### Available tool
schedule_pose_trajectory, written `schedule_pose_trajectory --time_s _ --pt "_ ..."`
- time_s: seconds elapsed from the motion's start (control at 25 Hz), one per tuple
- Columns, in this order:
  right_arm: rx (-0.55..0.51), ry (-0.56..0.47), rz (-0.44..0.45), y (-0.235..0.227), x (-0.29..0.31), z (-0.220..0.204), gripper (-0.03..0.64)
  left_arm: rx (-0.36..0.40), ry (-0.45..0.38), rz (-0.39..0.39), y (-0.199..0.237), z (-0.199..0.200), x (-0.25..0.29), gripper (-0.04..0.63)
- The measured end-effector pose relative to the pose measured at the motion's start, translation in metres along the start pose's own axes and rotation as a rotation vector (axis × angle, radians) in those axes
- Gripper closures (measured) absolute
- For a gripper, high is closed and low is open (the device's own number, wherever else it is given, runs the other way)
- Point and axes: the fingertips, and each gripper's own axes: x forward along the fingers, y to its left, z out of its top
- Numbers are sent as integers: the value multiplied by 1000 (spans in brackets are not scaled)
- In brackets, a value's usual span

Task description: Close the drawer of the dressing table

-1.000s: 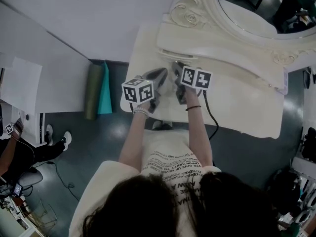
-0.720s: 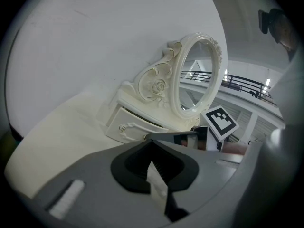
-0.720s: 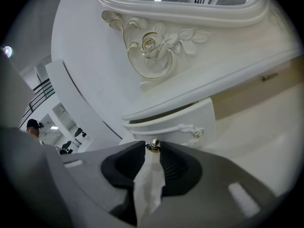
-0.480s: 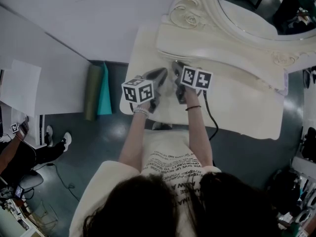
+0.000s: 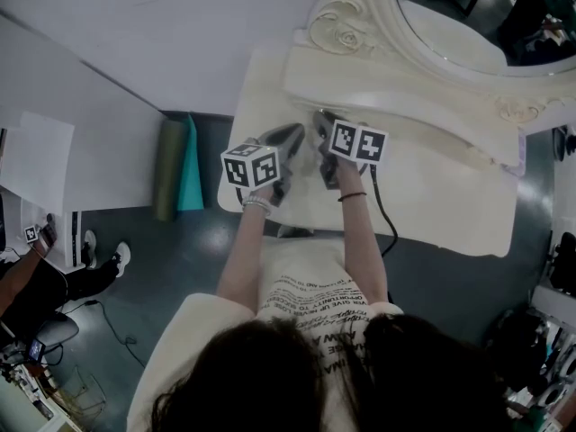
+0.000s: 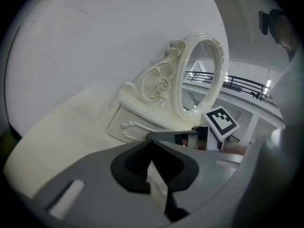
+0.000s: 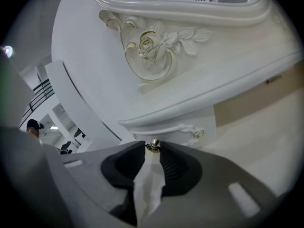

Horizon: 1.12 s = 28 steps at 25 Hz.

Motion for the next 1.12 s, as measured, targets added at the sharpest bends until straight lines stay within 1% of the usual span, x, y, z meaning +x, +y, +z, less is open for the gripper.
schedule_pose_trajectory --time_s 1.12 --pt "-1 -13 -18 -4 7 10 522 2 -9 -1 6 7 2 603"
